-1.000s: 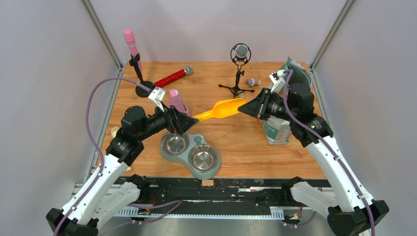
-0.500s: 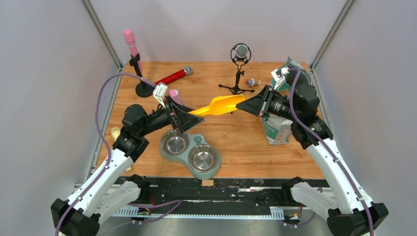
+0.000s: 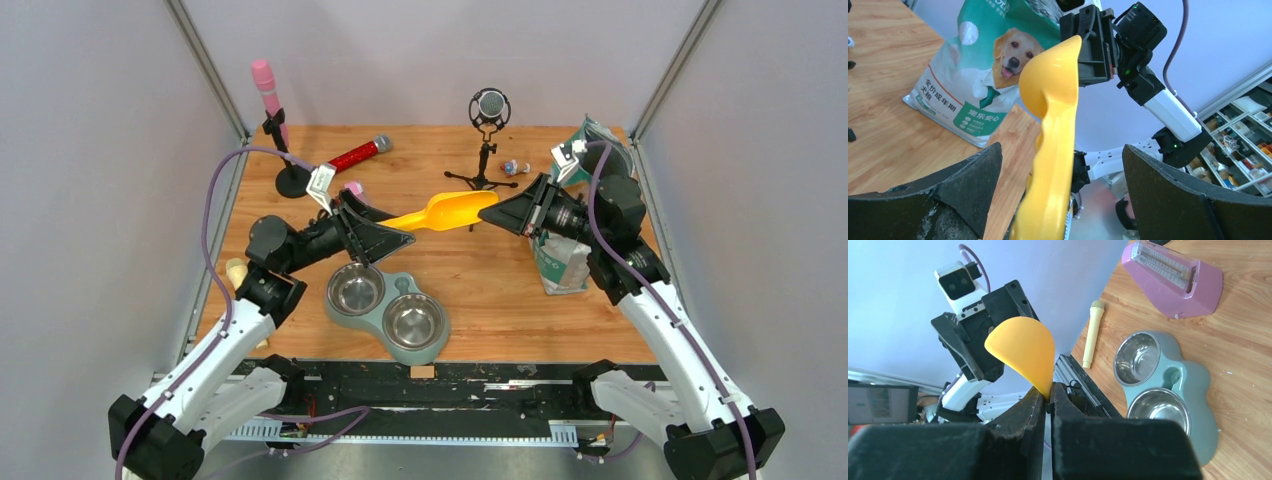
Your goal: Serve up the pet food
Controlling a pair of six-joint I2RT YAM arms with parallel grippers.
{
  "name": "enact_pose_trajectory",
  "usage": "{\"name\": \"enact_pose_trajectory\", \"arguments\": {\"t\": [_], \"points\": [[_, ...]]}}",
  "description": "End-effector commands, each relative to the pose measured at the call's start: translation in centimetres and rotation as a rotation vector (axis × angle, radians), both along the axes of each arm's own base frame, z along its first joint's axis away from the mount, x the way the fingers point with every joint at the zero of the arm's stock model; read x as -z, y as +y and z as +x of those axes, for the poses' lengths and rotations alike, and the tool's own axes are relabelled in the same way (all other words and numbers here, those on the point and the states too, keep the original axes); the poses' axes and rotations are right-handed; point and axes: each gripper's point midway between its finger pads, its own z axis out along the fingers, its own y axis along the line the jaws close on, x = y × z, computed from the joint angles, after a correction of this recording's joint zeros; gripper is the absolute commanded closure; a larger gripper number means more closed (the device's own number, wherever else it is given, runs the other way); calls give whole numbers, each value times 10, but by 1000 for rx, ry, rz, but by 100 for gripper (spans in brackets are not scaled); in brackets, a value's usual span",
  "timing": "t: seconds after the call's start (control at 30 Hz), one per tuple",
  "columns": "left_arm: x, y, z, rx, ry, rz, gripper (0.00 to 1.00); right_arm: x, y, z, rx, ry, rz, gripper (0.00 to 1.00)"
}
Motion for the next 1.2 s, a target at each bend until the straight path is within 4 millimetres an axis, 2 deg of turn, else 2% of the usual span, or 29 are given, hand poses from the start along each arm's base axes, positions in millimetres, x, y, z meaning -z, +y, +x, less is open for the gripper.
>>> {"name": "enact_pose_trajectory", "arguments": {"t": [0.0, 0.2, 0.47, 0.67, 0.87, 1.17], "points": [[-11, 4, -2, -14, -31, -25, 4, -16, -6, 7, 61, 6, 63, 100], [-13, 15, 2, -112, -47, -10, 11, -4, -9, 14, 110, 92, 64, 100], [-17, 16, 5, -128, -45, -27, 15, -4, -4, 9, 50, 112, 67, 100], [-22, 17, 6, -135, -73, -34, 20, 4, -2, 8, 37, 176, 74, 100], [-14, 16, 9, -139, -61, -9, 29, 6, -2, 12, 55, 193, 81, 100], [-7, 16, 15, -162, -50, 6, 32, 17, 1, 10, 26, 242, 70, 100]]}}
